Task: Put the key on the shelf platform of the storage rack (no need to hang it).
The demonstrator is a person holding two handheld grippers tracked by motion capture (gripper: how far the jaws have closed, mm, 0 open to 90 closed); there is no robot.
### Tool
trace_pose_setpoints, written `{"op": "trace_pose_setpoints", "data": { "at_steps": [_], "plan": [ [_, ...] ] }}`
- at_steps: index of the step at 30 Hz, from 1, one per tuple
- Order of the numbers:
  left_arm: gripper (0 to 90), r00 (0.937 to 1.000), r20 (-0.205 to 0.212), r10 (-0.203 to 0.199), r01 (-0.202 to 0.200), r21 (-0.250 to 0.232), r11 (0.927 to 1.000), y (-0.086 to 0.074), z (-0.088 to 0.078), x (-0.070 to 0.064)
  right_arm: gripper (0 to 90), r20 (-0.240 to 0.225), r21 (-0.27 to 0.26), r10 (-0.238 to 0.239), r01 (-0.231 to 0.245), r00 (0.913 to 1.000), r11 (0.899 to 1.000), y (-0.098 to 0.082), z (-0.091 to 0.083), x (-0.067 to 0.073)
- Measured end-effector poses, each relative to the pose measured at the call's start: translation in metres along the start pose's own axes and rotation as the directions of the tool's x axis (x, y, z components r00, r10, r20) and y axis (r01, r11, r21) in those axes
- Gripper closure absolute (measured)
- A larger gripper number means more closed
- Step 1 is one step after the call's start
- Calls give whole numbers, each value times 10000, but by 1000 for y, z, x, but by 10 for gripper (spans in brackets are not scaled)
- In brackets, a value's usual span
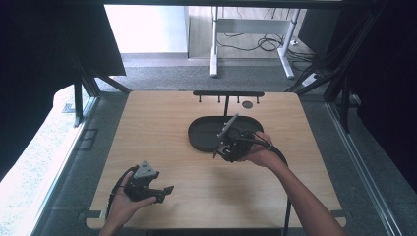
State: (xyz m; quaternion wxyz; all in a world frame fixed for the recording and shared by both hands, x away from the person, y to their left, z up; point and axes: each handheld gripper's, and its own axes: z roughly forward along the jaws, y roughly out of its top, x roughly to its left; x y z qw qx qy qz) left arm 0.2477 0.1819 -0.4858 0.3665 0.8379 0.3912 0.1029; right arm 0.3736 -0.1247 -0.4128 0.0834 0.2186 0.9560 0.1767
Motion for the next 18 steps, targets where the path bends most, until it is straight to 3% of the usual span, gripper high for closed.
{"op": "trace_pose_setpoints", "data": {
  "at_steps": [18],
  "plan": [
    [236,10000,4,90,-90,128,9999,0,2,-1,490,166,-48,82,-82,9998,10000,4,-5,-7]
  ]
}}
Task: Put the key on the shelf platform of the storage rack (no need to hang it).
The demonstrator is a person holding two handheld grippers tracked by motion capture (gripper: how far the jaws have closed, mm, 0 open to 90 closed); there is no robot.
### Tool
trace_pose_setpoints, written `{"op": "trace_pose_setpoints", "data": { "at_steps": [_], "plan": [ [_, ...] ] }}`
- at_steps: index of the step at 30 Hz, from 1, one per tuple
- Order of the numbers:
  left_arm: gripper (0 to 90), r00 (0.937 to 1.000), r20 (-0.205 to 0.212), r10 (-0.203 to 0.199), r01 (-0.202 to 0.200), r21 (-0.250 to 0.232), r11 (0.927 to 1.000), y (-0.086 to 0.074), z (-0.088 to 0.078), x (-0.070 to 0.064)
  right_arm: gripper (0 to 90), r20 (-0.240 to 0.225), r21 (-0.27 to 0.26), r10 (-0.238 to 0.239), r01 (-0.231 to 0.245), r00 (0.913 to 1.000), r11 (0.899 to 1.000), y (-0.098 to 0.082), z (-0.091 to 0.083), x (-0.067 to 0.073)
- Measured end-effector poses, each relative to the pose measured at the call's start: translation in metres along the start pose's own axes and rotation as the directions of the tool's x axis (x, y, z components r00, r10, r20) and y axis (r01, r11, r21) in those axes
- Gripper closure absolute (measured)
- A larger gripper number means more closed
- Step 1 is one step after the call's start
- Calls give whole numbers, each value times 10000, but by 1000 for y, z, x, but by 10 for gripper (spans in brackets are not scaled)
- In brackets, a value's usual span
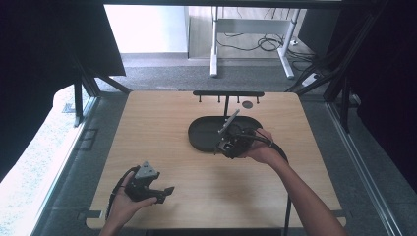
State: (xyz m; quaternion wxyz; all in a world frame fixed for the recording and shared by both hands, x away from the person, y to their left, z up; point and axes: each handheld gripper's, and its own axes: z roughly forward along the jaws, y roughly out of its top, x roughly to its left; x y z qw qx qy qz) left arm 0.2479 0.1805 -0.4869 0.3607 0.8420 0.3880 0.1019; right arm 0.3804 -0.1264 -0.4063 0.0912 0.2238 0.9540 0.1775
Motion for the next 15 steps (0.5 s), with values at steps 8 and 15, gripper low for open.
{"op": "trace_pose_setpoints", "data": {
  "at_steps": [8,15],
  "plan": [
    [235,10000,4,-5,5,3,10000,0,1,0,490,-13,23,-46,46,10000,10000,3,1,0],
    [236,10000,-1,-10,10,4,10000,0,1,0,490,-47,14,-32,32,10000,10000,6,2,0]
  ]
}}
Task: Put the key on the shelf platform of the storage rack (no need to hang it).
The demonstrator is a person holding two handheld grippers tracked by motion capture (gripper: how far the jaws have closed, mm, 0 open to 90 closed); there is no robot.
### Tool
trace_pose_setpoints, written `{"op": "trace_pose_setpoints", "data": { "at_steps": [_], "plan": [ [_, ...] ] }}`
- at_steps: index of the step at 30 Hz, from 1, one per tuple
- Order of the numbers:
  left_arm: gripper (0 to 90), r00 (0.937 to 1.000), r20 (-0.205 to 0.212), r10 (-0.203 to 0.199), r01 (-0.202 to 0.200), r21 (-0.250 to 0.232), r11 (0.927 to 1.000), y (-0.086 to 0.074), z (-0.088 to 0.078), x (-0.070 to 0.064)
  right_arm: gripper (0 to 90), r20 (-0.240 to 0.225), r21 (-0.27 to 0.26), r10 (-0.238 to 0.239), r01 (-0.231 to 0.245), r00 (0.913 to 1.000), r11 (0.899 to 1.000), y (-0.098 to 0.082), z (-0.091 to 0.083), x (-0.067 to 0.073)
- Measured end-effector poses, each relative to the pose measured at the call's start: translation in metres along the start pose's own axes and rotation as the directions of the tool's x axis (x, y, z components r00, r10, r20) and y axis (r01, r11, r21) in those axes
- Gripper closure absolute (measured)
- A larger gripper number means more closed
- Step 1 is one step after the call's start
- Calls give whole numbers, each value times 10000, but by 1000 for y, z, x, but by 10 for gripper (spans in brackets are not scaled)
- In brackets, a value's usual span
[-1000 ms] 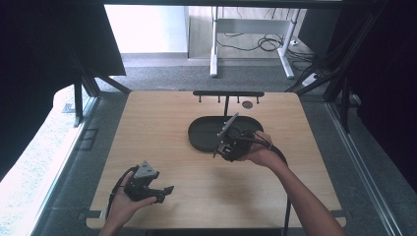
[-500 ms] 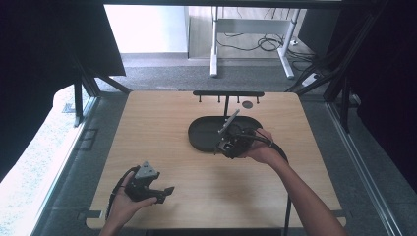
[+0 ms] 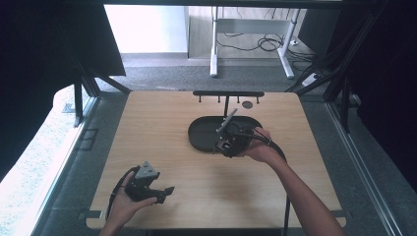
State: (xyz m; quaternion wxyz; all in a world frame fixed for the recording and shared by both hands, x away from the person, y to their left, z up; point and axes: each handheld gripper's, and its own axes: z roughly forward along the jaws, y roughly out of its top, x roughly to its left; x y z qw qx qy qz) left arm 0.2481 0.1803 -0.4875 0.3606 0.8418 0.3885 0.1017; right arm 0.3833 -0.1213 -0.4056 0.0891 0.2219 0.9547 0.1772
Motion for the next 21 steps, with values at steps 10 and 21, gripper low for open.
{"op": "trace_pose_setpoints", "data": {
  "at_steps": [10,21],
  "plan": [
    [233,10000,-29,24,-24,62,10000,0,1,0,490,-37,-24,-124,124,9999,9999,2,4,1],
    [233,10000,-46,12,-12,57,10000,0,2,0,490,-35,-35,-161,161,9999,9999,3,6,1]
  ]
}}
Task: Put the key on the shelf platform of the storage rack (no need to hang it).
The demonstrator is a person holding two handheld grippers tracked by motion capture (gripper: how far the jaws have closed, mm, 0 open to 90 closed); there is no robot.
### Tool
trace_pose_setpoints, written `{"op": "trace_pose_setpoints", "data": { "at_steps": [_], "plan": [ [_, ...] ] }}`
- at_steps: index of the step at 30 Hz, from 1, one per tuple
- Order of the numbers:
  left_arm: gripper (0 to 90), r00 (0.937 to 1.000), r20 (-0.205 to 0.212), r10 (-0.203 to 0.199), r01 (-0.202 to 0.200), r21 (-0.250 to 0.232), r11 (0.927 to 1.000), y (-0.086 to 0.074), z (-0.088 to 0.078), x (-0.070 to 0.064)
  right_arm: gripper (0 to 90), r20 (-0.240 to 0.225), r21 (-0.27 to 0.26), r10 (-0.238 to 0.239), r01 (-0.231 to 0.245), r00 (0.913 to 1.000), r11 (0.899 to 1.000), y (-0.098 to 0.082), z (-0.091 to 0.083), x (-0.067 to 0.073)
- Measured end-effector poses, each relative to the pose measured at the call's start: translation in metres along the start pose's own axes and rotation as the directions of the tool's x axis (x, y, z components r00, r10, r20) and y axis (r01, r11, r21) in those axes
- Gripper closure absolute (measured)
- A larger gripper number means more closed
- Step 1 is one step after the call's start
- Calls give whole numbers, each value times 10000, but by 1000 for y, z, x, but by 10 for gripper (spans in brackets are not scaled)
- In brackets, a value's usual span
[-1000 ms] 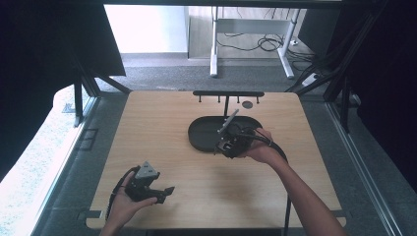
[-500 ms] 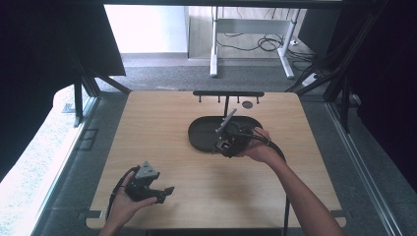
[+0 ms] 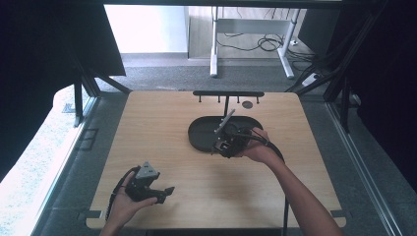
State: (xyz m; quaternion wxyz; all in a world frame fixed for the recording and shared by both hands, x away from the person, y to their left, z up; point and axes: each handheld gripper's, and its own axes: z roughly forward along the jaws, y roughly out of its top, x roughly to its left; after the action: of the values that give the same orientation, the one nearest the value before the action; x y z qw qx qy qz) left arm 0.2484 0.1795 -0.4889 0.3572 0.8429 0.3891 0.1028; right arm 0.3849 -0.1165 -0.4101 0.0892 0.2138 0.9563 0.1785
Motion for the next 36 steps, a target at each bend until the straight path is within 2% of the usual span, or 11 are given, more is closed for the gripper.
{"op": "trace_pose_setpoints", "data": {
  "at_steps": [14,21,30,36],
  "plan": [
    [223,9999,66,122,-124,275,9995,-1,5,-1,490,-26,42,-97,97,10000,9999,0,3,1],
    [216,9998,89,200,-204,408,9990,-1,7,-2,490,191,-50,32,-31,9998,10000,1,1,2],
    [213,9994,137,328,-335,616,9975,-1,9,-3,490,137,-67,-49,50,9999,10000,9,0,3],
    [213,9997,85,214,-217,457,9987,-1,8,-2,490,36,-84,-27,28,10000,10000,12,1,2]
  ]
}}
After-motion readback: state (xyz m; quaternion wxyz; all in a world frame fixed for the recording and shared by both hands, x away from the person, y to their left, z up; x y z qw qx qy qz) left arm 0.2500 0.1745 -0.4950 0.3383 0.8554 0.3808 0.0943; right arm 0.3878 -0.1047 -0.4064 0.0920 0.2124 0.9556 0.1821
